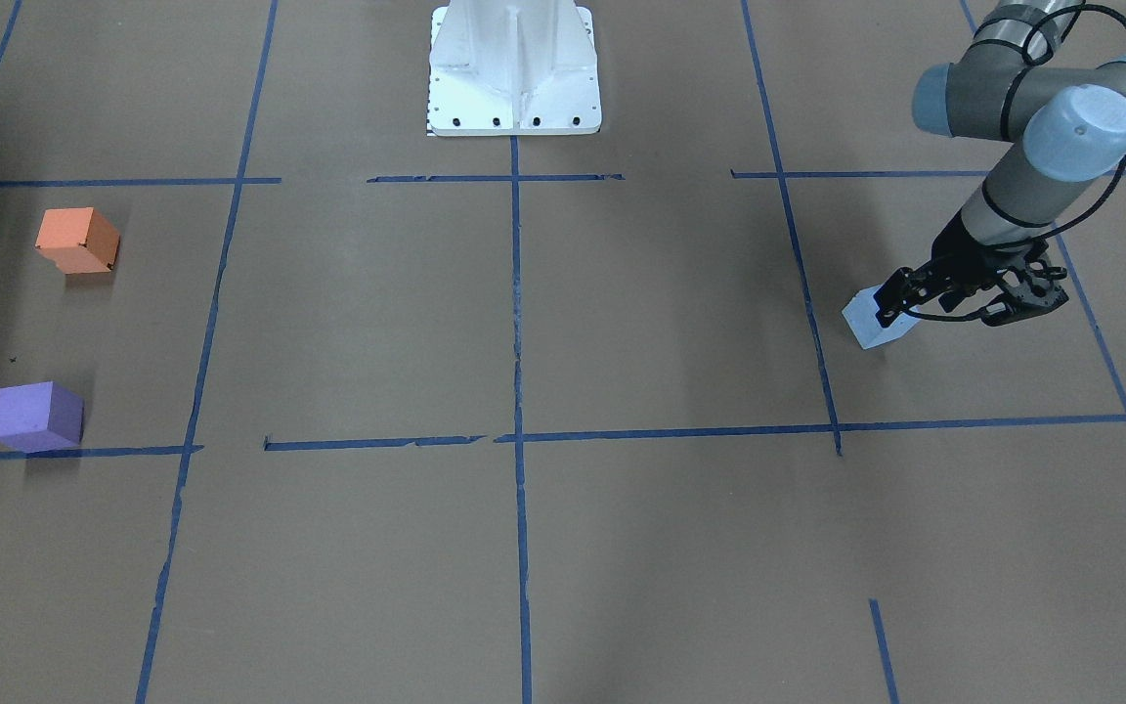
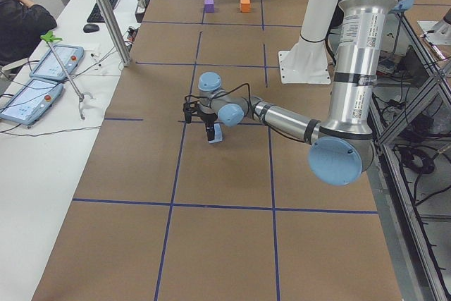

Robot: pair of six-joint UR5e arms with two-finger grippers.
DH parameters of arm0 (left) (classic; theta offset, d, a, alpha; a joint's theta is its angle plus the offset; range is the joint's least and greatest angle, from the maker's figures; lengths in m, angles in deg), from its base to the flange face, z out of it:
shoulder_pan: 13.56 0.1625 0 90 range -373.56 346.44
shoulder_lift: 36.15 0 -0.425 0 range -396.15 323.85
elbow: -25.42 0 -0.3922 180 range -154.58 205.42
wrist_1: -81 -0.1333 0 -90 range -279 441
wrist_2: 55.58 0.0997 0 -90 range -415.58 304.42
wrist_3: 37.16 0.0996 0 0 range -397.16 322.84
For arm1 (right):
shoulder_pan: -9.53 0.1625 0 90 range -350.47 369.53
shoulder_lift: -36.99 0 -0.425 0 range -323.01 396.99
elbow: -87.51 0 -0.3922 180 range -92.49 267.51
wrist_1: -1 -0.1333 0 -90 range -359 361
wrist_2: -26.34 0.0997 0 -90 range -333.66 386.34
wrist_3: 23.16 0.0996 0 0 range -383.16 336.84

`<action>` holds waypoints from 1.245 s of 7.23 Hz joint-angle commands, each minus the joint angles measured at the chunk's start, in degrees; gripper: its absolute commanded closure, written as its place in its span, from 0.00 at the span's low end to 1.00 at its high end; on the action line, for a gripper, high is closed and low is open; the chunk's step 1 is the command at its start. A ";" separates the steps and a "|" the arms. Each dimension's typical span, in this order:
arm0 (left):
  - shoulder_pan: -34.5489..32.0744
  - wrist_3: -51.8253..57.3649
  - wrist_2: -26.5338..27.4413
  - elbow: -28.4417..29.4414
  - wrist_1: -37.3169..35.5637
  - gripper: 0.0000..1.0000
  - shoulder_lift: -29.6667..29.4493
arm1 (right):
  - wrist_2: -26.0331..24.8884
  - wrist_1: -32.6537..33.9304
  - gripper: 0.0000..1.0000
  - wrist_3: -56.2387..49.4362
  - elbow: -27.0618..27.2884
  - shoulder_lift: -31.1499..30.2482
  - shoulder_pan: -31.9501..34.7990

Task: Place blue block between orange and purple blocks
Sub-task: 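Lower the left gripper onto the light blue cube and grasp it, then carry the light blue cube with the left gripper toward the table center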

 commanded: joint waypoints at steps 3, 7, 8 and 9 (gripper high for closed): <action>2.21 0.16 1.59 4.13 0.10 0.51 -1.97 | 0.00 0.00 0.00 0.00 0.05 -0.10 0.00; 2.21 0.08 1.67 3.16 -0.68 0.74 -10.11 | 0.00 0.00 0.00 0.00 -0.12 -0.28 0.00; 3.00 0.16 1.76 4.12 -0.86 0.74 -14.32 | 0.00 0.00 0.00 0.00 -0.12 -0.28 0.00; 5.70 0.25 2.11 4.21 -2.86 0.74 -18.02 | 0.00 0.00 0.00 0.00 -0.21 -0.28 0.00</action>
